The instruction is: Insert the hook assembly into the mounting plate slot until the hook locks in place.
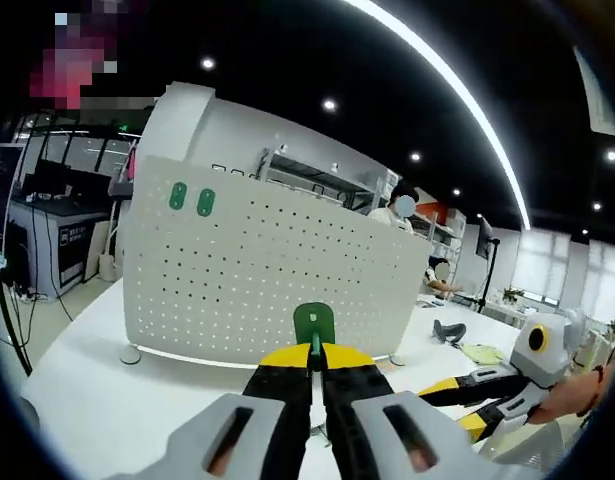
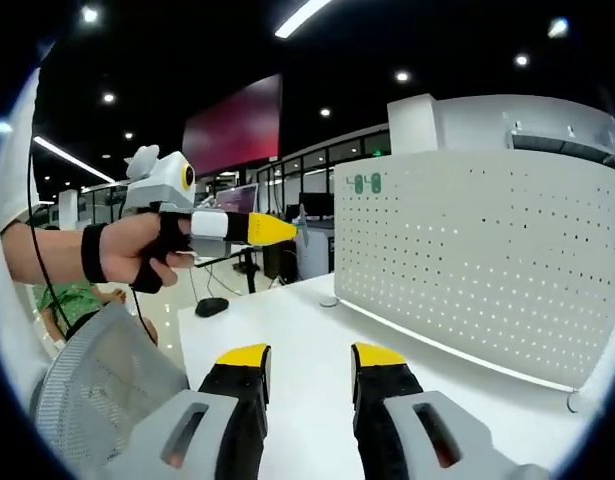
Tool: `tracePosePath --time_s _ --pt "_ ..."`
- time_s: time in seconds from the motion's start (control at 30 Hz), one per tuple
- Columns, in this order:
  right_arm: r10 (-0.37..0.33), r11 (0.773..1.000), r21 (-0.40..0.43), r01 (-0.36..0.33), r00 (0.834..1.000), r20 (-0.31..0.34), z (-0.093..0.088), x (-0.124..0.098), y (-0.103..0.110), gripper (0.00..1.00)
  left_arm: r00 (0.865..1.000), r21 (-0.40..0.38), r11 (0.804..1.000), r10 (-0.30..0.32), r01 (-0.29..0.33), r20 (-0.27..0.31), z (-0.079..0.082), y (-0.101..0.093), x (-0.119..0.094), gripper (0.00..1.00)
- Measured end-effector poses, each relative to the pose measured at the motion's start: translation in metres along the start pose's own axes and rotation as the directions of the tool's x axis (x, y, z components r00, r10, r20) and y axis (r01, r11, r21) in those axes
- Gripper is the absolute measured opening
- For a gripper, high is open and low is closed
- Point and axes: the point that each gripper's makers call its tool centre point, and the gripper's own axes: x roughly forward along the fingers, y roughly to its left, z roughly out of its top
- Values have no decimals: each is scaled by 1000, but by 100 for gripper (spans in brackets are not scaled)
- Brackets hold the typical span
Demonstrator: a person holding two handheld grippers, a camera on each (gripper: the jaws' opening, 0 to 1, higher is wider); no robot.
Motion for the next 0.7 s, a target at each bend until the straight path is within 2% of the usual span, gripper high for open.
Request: tracePosePath --time_s 0.47,0.7 --pt "-33 999 8 33 999 -15 -8 -11 -3 35 997 87 994 69 -73 44 32 18 22 2" --pt "-61 998 25 61 998 -1 -7 -14 -8 36 994 121 987 97 -103 57 45 26 35 2"
